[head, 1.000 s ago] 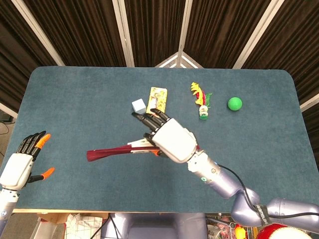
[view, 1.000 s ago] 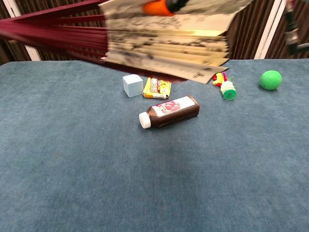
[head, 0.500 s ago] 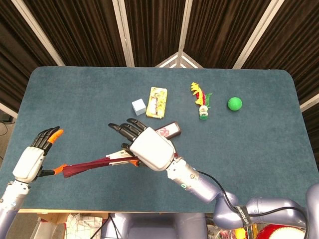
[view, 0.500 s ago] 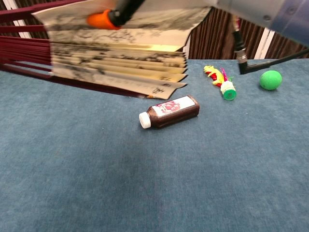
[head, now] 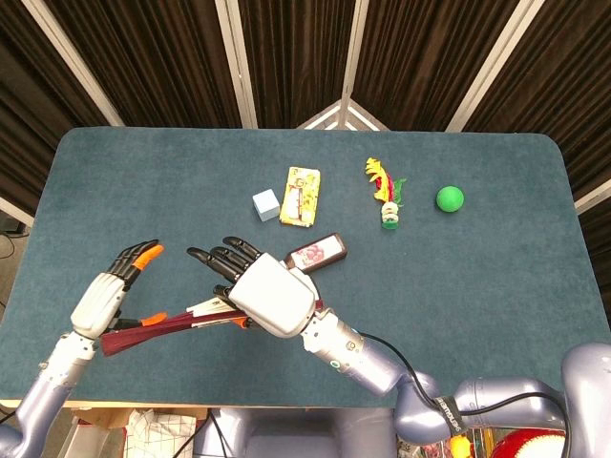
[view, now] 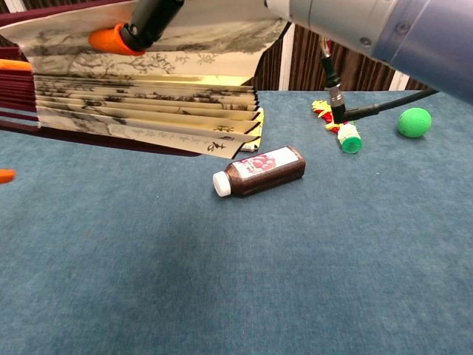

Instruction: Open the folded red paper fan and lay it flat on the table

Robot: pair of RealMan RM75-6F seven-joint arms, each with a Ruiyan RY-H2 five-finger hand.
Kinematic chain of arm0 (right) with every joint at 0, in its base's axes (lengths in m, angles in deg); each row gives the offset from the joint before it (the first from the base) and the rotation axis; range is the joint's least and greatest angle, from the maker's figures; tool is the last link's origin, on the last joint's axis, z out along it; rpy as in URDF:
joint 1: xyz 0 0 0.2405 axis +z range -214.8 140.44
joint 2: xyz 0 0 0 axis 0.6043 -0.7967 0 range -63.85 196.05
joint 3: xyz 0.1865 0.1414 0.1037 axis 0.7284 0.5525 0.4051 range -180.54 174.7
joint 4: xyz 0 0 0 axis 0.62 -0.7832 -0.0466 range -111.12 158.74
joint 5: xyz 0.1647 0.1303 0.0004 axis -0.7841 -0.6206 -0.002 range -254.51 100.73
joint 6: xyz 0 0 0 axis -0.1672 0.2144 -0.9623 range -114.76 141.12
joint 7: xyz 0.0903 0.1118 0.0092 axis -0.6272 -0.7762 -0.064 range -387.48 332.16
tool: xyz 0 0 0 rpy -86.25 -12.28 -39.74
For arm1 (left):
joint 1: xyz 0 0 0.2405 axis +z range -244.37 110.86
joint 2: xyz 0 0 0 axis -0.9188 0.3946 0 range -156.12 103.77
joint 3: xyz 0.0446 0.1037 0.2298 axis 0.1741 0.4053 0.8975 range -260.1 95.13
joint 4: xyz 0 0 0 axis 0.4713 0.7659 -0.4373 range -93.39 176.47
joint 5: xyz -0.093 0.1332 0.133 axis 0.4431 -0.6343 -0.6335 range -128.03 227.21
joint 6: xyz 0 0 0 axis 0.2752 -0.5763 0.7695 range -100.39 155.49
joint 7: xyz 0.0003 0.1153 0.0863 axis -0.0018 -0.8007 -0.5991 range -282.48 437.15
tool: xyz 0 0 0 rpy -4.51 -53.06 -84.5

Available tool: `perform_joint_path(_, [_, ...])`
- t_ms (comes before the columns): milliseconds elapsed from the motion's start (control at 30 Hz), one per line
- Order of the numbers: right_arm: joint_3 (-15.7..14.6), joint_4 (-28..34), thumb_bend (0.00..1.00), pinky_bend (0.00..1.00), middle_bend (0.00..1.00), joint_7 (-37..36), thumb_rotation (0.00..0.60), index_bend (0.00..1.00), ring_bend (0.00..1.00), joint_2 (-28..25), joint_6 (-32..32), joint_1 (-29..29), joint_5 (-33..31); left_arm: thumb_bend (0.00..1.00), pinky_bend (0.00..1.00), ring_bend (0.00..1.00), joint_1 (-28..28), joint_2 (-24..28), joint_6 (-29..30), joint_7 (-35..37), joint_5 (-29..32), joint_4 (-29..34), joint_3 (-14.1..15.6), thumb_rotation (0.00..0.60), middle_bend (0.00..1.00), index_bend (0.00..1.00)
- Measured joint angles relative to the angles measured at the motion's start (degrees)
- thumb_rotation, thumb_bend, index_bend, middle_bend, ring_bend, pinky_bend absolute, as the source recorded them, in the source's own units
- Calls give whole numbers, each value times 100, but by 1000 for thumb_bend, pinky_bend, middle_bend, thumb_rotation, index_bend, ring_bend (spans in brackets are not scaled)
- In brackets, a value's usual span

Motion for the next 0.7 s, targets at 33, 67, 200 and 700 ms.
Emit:
perform_joint_path(33, [-5,-1,362,213,149,1,600,798,235,8,9,5,-3,214,0,0,-47,-74,-18,74,-32,-42,14,600,0,107])
perform_joint_path(67, [-10,-2,362,213,149,3,600,798,235,18,19,11,-8,214,0,0,-78,-123,-28,132,-58,-69,28,600,0,113])
perform_joint_path(200, [-40,3,364,213,149,31,600,799,235,39,62,25,-18,214,0,0,-184,-348,-24,503,-157,-191,80,600,0,136])
perform_joint_path(700, [-116,107,365,213,149,94,600,808,235,-43,166,21,-22,354,18,0,-603,-1489,399,1920,-439,-1134,158,600,93,267])
